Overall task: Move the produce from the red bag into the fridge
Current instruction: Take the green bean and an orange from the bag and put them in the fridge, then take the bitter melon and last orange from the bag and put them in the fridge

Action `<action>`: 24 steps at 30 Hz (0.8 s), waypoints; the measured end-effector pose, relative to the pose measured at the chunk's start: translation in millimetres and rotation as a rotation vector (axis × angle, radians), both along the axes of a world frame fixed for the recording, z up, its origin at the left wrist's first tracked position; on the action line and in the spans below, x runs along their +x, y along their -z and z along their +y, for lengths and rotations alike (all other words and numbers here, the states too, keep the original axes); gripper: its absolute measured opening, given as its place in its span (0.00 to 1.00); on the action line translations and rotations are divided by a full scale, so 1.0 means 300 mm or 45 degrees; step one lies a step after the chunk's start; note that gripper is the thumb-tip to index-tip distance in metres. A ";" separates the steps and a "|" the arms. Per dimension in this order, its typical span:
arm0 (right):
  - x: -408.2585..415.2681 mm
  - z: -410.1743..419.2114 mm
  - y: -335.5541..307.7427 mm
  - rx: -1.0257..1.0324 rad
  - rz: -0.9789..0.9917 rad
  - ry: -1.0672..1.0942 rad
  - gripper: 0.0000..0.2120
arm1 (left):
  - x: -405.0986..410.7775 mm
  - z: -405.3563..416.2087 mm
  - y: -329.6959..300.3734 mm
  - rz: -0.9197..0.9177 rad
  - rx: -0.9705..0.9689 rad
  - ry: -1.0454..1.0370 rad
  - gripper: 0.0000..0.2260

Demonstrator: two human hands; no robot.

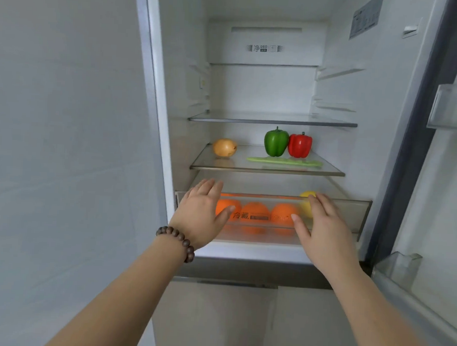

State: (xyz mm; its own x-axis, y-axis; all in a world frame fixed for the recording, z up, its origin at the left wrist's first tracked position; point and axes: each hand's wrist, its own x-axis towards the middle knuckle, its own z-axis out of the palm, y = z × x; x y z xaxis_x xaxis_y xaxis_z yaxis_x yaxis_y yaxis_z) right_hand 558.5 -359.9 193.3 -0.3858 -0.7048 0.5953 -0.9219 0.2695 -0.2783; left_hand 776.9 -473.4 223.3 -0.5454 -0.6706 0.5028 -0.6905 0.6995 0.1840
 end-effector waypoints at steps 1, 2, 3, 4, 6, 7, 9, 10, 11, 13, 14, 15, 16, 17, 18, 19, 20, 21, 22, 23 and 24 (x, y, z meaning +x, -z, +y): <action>0.028 0.020 0.016 0.004 -0.004 -0.018 0.28 | 0.034 0.033 0.024 0.016 0.016 -0.013 0.30; 0.059 0.041 0.036 0.012 -0.013 -0.037 0.28 | 0.070 0.067 0.051 0.027 0.035 -0.026 0.30; 0.092 0.065 0.057 0.024 -0.026 -0.054 0.28 | 0.109 0.104 0.082 0.031 0.058 -0.044 0.31; 0.127 0.090 0.083 0.036 -0.037 -0.069 0.28 | 0.150 0.144 0.115 0.029 0.088 -0.065 0.31; 0.209 0.142 0.140 0.070 -0.057 -0.108 0.27 | 0.238 0.230 0.186 0.015 0.157 -0.117 0.31; 0.253 0.169 0.172 0.092 -0.076 -0.133 0.27 | 0.283 0.273 0.223 0.009 0.191 -0.147 0.32; 0.351 0.213 0.236 0.149 -0.121 -0.204 0.27 | 0.376 0.358 0.299 0.003 0.245 -0.230 0.32; 0.401 0.228 0.267 0.179 -0.141 -0.249 0.27 | 0.423 0.398 0.336 0.001 0.272 -0.278 0.33; 0.452 0.241 0.297 0.210 -0.157 -0.297 0.27 | 0.468 0.436 0.373 -0.001 0.301 -0.327 0.33; 0.561 0.260 0.353 0.260 -0.172 -0.404 0.28 | 0.557 0.507 0.438 0.003 0.355 -0.425 0.32; 0.617 0.266 0.379 0.284 -0.169 -0.462 0.28 | 0.602 0.540 0.466 0.008 0.381 -0.476 0.32; 0.674 0.271 0.403 0.314 -0.159 -0.520 0.28 | 0.649 0.571 0.492 0.015 0.407 -0.530 0.32; 0.732 0.274 0.425 0.343 -0.146 -0.580 0.28 | 0.697 0.602 0.517 0.023 0.430 -0.586 0.32; 0.789 0.274 0.445 0.365 -0.135 -0.646 0.27 | 0.745 0.633 0.541 0.034 0.450 -0.645 0.32; 0.847 0.272 0.463 0.381 -0.128 -0.717 0.27 | 0.793 0.666 0.565 0.046 0.467 -0.707 0.32; 0.906 0.270 0.479 0.396 -0.118 -0.788 0.27 | 0.840 0.699 0.588 0.061 0.481 -0.771 0.32; 0.965 0.267 0.495 0.417 -0.097 -0.861 0.26 | 0.886 0.732 0.611 0.080 0.491 -0.840 0.32; 1.024 0.267 0.511 0.444 -0.072 -0.938 0.26 | 0.928 0.770 0.634 0.103 0.499 -0.916 0.32; 1.086 0.267 0.526 0.469 -0.056 -1.018 0.26 | 0.968 0.809 0.657 0.128 0.502 -0.997 0.32; 1.148 0.269 0.542 0.492 -0.048 -1.099 0.27 | 1.006 0.851 0.681 0.157 0.505 -1.082 0.32; 1.210 0.274 0.557 0.514 -0.039 -1.181 0.27 | 1.040 0.896 0.705 0.189 0.512 -1.168 0.31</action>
State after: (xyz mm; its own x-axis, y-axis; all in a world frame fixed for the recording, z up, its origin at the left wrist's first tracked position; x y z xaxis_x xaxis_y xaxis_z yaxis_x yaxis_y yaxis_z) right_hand 921.5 -277.8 26.1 0.4057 -0.8805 0.2450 -0.8092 -0.4707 -0.3516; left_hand 1088.8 -204.5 11.9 0.3153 -0.9339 0.1684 -0.8813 -0.2224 0.4169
